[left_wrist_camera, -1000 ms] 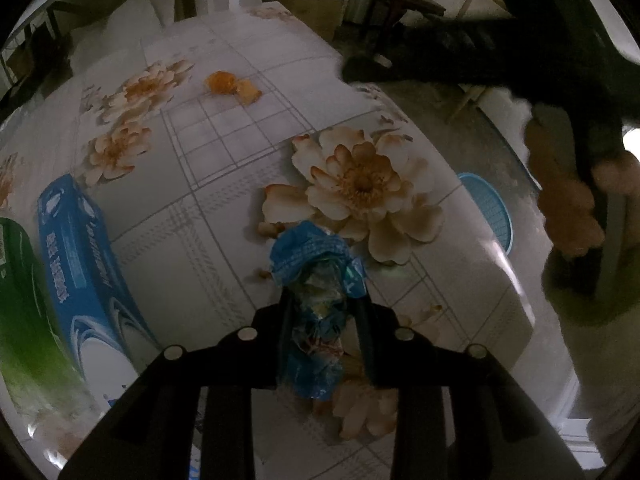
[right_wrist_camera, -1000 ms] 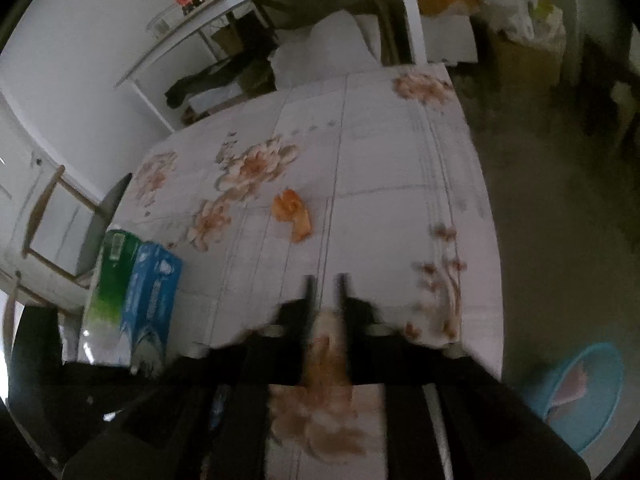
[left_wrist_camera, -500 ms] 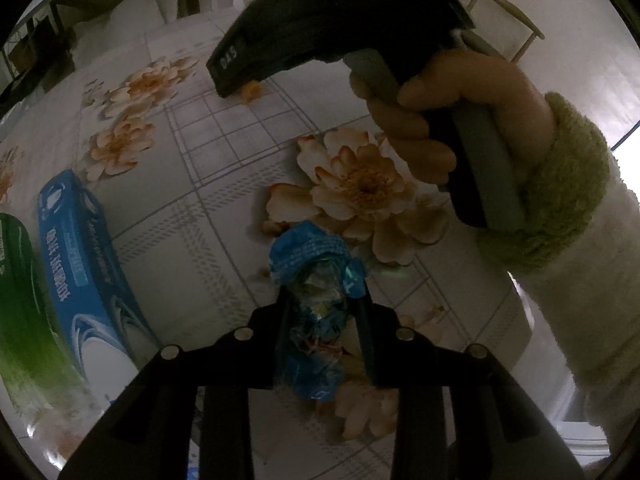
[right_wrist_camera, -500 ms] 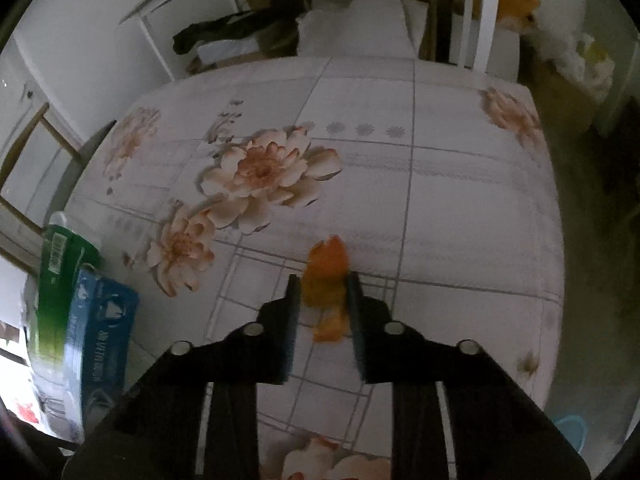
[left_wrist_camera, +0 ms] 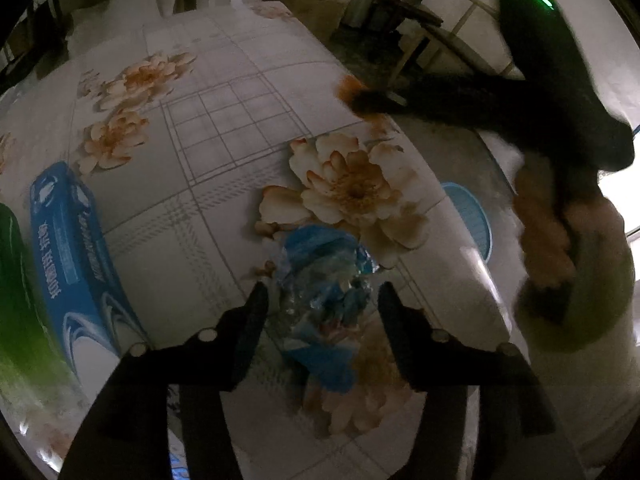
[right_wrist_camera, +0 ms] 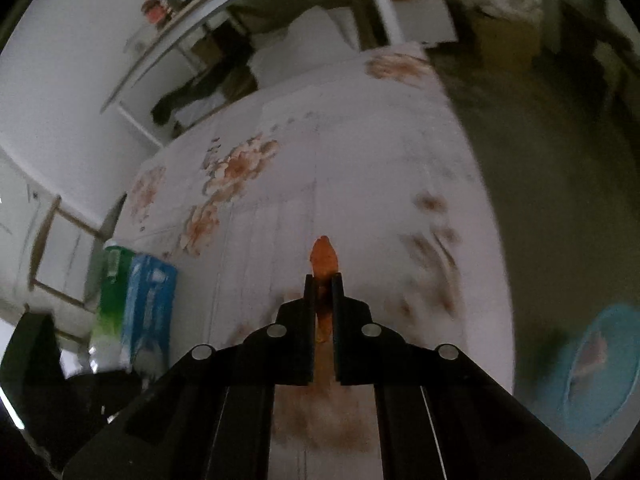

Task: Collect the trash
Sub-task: 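Lift the bag and orange peel and carry both toward the blue wastebasket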

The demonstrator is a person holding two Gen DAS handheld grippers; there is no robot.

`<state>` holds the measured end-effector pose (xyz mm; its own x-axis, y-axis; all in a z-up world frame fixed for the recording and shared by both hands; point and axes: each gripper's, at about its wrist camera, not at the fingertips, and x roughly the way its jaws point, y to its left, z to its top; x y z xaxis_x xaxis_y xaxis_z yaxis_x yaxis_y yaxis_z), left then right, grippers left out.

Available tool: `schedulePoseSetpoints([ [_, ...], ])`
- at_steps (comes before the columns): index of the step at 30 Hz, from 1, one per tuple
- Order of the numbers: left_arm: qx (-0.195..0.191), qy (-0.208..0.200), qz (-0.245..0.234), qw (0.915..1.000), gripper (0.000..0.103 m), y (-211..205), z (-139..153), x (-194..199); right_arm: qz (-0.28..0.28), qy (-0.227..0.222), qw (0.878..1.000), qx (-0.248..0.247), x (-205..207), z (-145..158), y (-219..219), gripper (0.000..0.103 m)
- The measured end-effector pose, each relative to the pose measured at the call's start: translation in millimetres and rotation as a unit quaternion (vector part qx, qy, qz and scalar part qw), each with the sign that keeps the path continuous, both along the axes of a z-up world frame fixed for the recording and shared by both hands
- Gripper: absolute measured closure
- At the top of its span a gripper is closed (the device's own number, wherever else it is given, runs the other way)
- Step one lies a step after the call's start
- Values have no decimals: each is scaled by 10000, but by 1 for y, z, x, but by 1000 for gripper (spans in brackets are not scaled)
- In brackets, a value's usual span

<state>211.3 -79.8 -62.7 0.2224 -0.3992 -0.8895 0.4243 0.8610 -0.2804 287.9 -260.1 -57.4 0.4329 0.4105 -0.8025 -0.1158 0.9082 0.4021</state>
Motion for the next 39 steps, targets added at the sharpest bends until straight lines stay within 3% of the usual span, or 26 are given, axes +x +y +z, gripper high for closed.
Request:
schedulePoseSetpoints([
  [8,9,-33,-153,9999,34,3,7,-12,-303,333,9954,846,-93,-6,-11,97],
  [17,1055,-556,-538,9914,34,-27,-3,-29,-503,468,9970,343,-112,-25,5,91],
  [25,1312,-741,-569,9869,55,-38,-8,-35,-463,422,9977,239,-114,-30,6,85],
  [30,1343,-793,-517,9864,78,-40,-3,-34,-413,344,9985,87,-120,-28,8,87],
  [32,1307,-815,-501,9868,81,-40,-1,-34,-416,332,9986,46,-120,-28,9,92],
  [39,1226,-1024,-484,9860,85,-41,7,-30,-570,301,9976,251,-122,-27,3,95],
])
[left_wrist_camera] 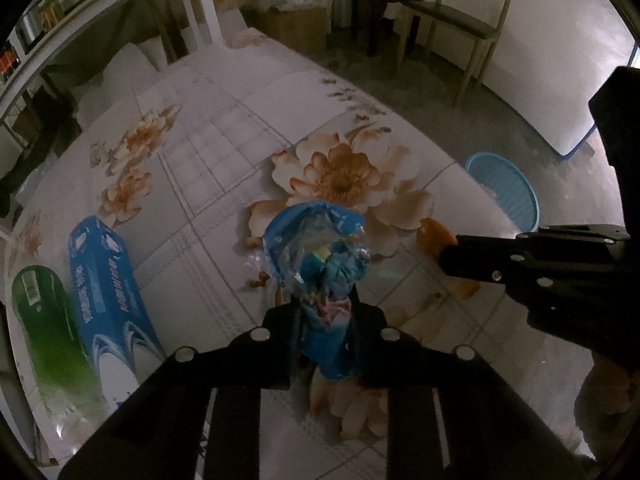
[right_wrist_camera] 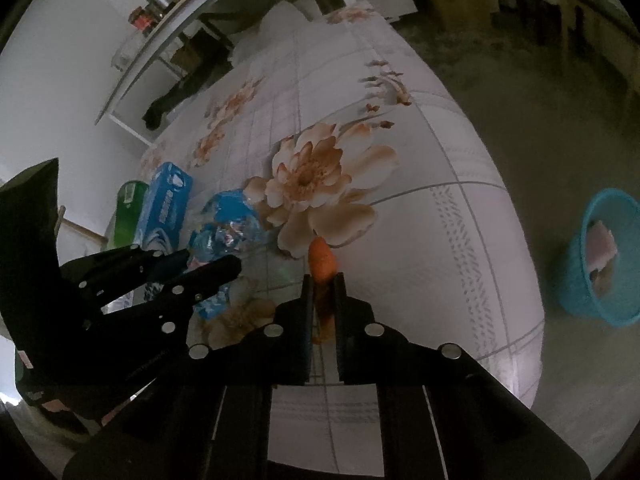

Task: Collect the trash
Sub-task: 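Lift the bag and orange peel and carry both toward the blue wastebasket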

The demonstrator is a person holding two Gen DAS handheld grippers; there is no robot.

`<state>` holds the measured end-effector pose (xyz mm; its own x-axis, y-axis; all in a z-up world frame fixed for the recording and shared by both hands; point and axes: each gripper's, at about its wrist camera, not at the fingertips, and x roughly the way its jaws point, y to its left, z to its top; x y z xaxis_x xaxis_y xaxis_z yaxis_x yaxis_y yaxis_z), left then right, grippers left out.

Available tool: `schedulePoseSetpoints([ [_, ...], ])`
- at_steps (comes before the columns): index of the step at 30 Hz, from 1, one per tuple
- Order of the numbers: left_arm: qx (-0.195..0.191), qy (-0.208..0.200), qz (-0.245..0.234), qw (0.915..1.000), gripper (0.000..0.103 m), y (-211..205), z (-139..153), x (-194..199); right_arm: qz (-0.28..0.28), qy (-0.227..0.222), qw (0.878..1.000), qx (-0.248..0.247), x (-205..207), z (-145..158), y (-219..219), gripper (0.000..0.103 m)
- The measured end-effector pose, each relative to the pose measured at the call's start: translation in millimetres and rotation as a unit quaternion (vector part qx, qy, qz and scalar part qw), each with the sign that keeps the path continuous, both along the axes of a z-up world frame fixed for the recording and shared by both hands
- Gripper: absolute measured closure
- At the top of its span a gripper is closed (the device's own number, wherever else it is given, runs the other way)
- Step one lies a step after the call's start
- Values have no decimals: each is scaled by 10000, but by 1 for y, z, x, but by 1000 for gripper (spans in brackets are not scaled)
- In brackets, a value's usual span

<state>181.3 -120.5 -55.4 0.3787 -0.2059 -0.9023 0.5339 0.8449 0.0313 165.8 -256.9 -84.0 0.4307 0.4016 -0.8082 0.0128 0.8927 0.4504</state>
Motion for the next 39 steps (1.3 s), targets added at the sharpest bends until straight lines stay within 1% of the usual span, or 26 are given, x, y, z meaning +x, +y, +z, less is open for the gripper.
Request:
schedulePoseSetpoints([
  [11,26,-395,-68,9992,88,-2,16,-6,-150,-104,9997,158,-4,10,-10,95],
  [32,8,-674,-54,9977,88,-3,32,-14,-183,-268,9991,280,-8,17,-14,95],
  [35,-116,-659,-98,9977,88,-6,38,-13,-269,-340,9984,360,-12,21,-21,95],
  [37,-304,-566,-150,9978,88,-9,44,-10,-435,-460,9973,370,-16,27,-33,95],
  [38,-466,-479,-206,9975,88,-13,48,-7,-524,-517,9966,373,-19,29,-40,95],
  [39,-541,-436,-248,9973,88,-17,50,-5,-701,-608,9950,376,-25,34,-52,95],
])
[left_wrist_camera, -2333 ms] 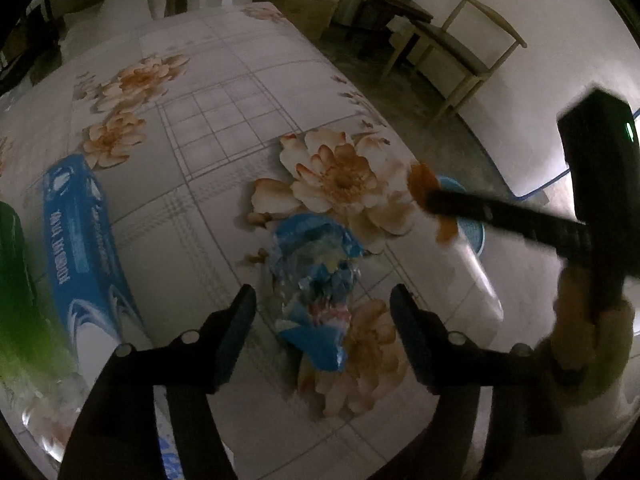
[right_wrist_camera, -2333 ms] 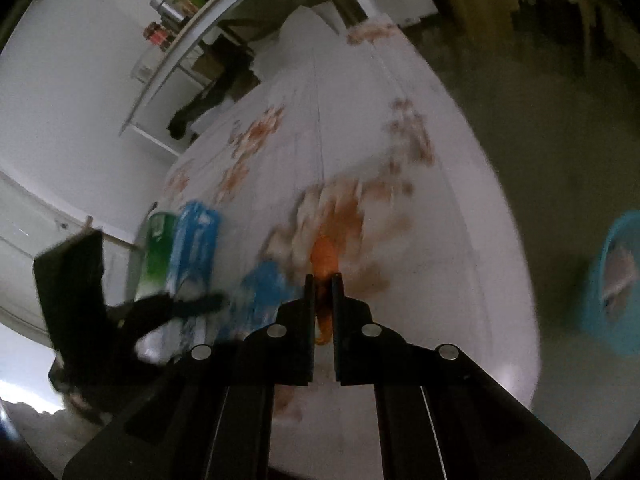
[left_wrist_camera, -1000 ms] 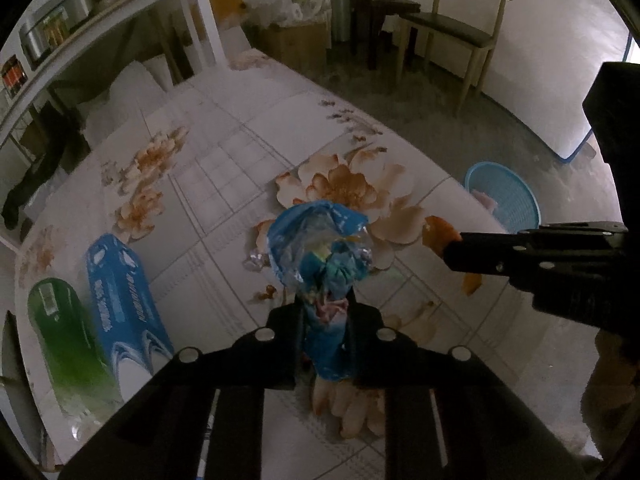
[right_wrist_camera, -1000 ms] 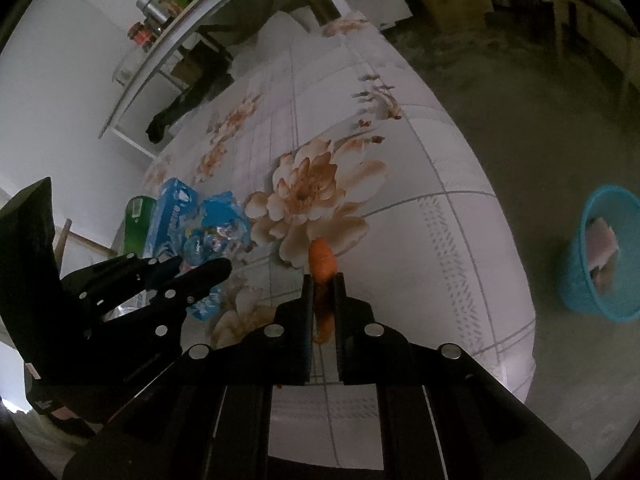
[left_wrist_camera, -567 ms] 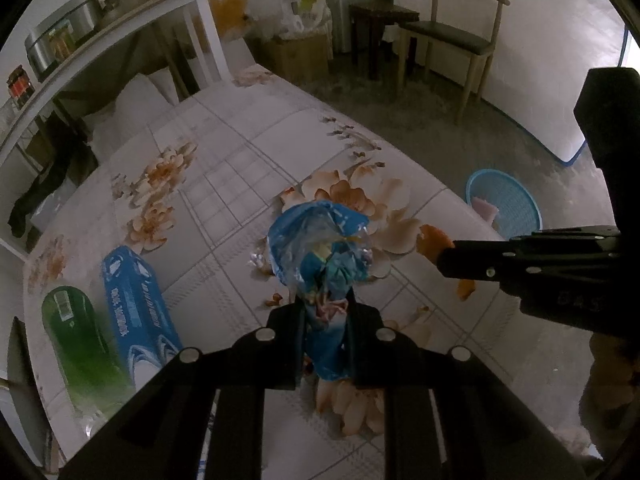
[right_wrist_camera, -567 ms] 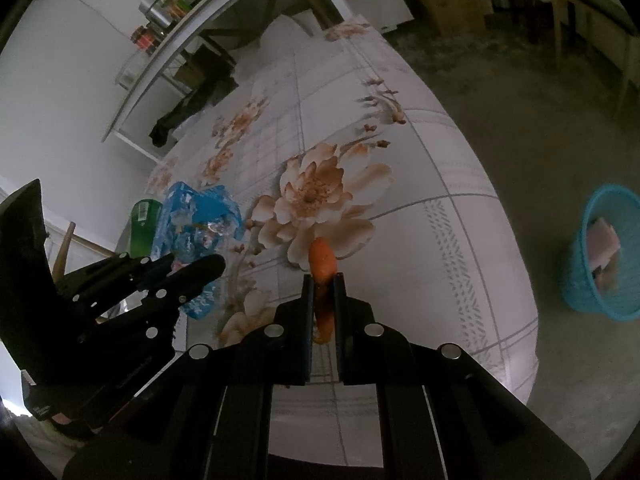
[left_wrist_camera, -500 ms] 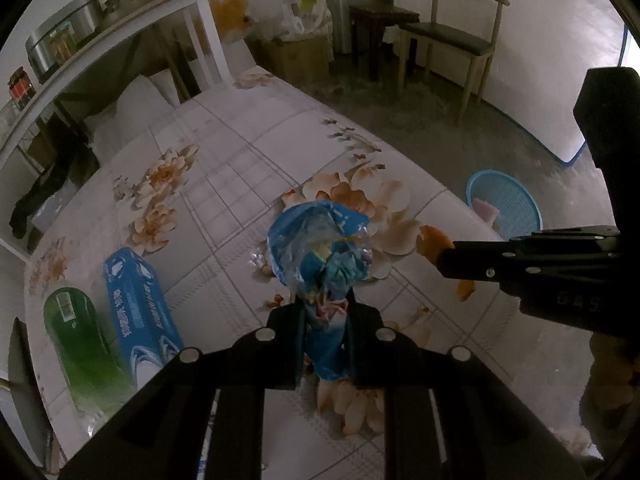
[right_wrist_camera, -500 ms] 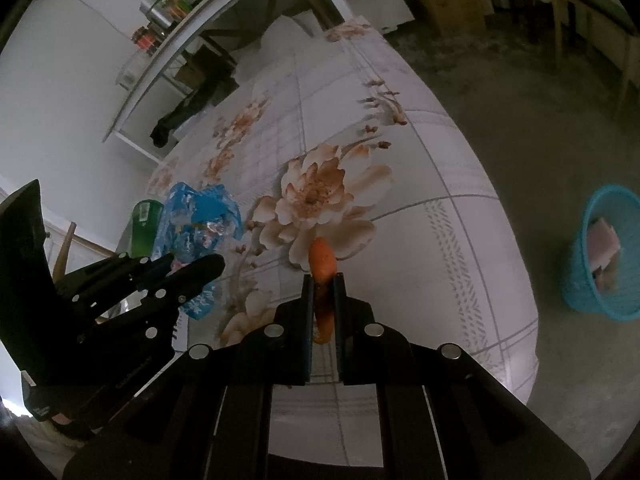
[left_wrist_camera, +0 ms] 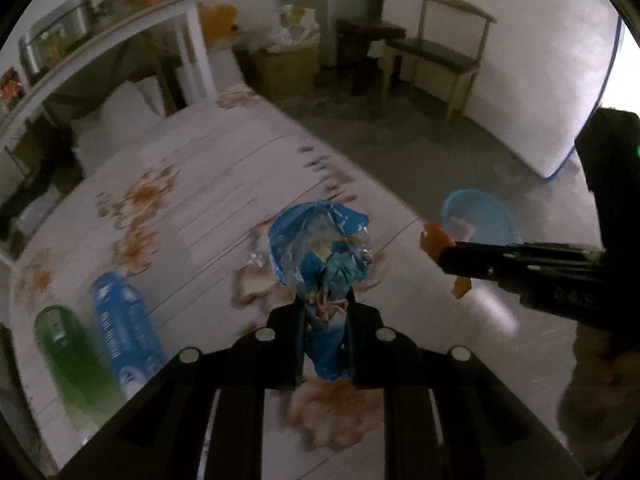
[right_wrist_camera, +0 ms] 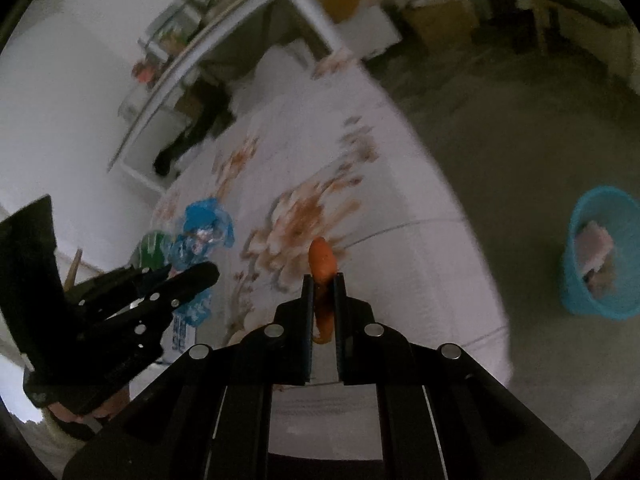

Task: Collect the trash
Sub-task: 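Lift the bag and orange peel and carry both toward the blue wastebasket, then open both grippers over the wastebasket, dropping bag and peel in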

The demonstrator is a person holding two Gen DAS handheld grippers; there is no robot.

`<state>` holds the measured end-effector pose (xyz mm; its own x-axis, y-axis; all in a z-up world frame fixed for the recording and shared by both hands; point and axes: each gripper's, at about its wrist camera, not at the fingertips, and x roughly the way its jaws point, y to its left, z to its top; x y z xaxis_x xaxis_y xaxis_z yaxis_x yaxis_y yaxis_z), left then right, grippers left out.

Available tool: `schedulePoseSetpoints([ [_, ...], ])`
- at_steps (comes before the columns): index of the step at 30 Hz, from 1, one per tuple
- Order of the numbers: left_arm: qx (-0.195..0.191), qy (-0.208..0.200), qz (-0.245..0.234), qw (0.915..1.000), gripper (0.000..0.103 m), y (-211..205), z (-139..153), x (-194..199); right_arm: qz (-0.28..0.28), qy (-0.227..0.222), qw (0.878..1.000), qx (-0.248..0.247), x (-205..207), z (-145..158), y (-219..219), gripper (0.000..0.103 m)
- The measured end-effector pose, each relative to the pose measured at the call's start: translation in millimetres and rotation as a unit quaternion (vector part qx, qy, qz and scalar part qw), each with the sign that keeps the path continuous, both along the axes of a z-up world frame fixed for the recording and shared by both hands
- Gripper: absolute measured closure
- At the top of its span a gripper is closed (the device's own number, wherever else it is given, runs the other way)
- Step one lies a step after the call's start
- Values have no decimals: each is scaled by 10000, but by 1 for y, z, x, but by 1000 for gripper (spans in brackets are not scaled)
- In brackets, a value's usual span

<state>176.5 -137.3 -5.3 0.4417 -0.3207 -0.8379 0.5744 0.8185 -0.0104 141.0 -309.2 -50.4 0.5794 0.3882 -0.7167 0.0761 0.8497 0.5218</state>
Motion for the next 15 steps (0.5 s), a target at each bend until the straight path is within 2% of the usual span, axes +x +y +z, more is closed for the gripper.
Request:
schedulePoseSetpoints([
  [4,-471,219,-444,9977,88,-34,18,8,-748,-178,9970,-10,-26,10,-51,95],
  [7,-767,521,-781,9926,88,-68,25,13,-1516,-142,9883,32,-56,7,-101,95],
  [10,-962,968,-1144,9840,88,-112,23,19,-2283,143,9734,122,-85,-10,-148,95],
  [15,-907,1819,-1587,9662,88,-197,-5,27,-3041,612,9489,586,-121,-51,-212,95],
])
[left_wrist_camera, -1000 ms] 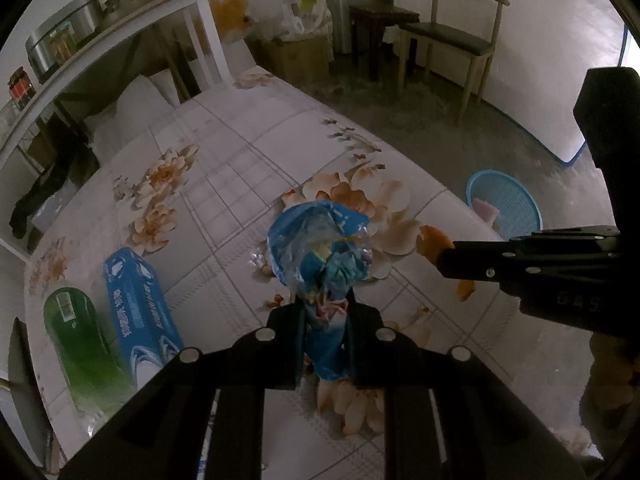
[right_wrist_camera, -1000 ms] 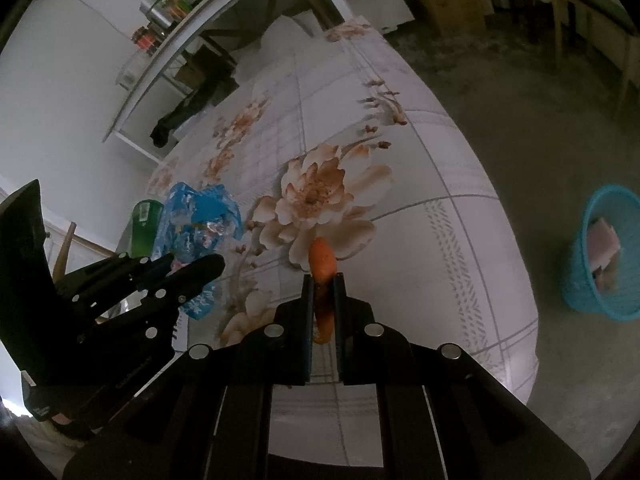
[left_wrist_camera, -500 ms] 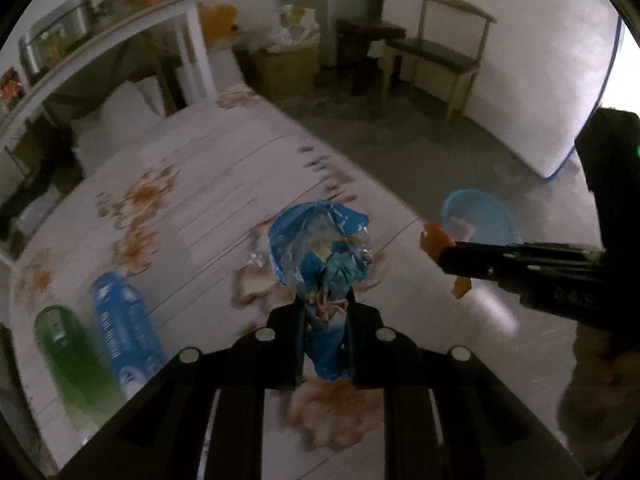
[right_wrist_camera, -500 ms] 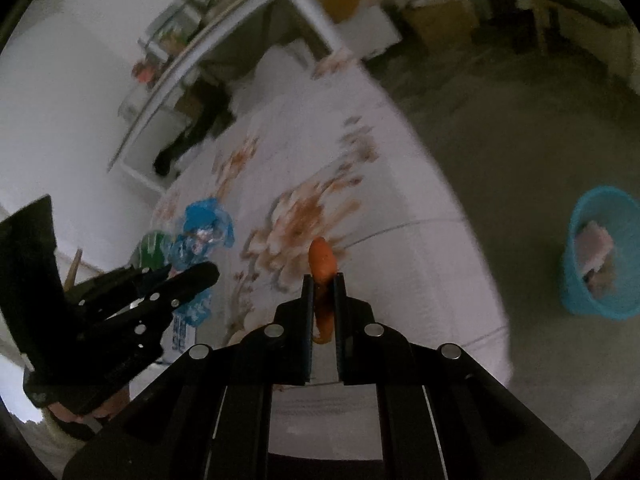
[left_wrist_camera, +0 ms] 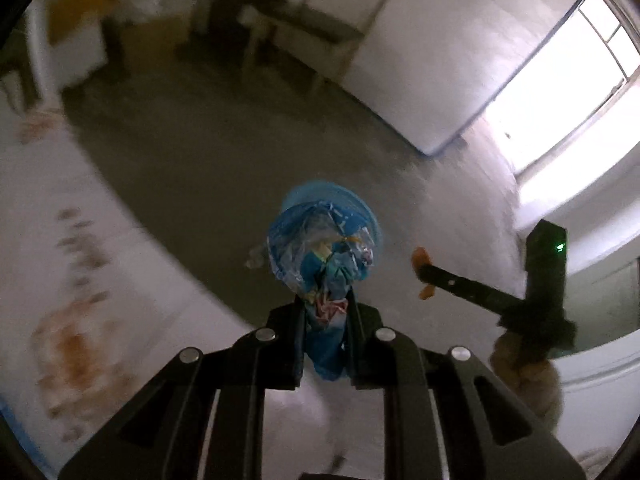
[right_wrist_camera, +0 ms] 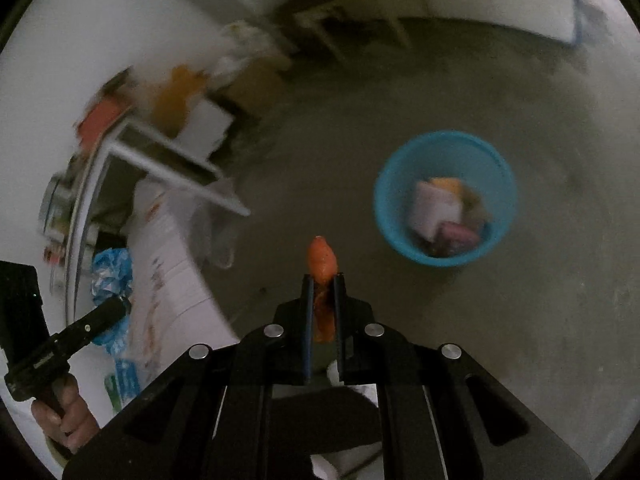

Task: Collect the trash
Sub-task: 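Open both grippers over the wastebasket, dropping bag and peel in, then move both open grippers back over the table toward the bottle and toothpaste box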

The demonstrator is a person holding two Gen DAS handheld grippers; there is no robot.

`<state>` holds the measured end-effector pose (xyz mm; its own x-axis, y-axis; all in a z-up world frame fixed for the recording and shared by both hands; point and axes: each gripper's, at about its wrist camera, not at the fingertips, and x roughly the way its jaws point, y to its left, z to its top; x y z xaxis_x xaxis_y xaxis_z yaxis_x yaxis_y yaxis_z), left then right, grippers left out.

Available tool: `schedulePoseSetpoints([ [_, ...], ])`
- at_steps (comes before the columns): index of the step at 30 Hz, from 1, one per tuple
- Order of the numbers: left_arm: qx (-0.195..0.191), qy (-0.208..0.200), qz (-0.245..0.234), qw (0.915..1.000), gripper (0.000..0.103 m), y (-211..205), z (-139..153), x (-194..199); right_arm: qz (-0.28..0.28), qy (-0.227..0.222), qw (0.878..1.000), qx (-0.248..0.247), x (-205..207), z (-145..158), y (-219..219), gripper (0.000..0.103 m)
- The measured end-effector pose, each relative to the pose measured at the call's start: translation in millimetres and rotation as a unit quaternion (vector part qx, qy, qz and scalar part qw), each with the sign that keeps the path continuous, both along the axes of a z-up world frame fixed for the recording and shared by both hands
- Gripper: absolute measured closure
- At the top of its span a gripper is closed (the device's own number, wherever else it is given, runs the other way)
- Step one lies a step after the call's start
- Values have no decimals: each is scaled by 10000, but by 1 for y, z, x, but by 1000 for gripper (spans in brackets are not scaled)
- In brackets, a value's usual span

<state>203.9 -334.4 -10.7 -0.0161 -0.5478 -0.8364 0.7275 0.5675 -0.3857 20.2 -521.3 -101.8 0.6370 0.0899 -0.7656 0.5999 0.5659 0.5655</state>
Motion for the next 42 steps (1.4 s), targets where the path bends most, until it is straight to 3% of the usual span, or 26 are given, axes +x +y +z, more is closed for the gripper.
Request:
schedulePoseSetpoints([
  [7,364,730,-402,9959,87,-118,-50,6,-500,147,9978,398,14,-33,-59,91],
  [8,353,754,-427,9956,78,-133,-55,7,-545,154,9975,420,19,-37,-68,90],
  [9,319,791,-415,9955,57,-145,-59,9,-553,180,9975,402,26,-44,-80,86],
  [11,274,863,-234,9956,38,-163,-68,14,-615,287,9969,392,34,-53,-92,57],
  [14,276,1051,-102,9940,38,-176,-75,14,-808,515,9946,392,39,-72,-107,53],
  [16,184,1124,-110,9934,37,-174,-73,12,-894,439,9936,528,34,-78,-110,53],
  [23,-128,816,-40,9966,35,-136,-45,9,-905,317,9939,551,19,-81,-100,53],
  [28,-422,753,103,9962,33,-88,-20,12,-793,151,9961,353,6,-64,-84,53],
  [33,-667,646,416,9948,30,-27,1,12,-538,37,9985,136,1,-42,-58,49],
  [36,-816,485,628,9935,28,15,11,8,-275,-117,9995,78,4,-26,-36,42],
  [38,-920,265,846,9918,26,54,19,1,-41,-257,9997,24,7,-12,-18,36],
  [42,-1012,-211,1241,9869,21,122,30,-17,544,-527,9971,47,22,8,18,33],
])
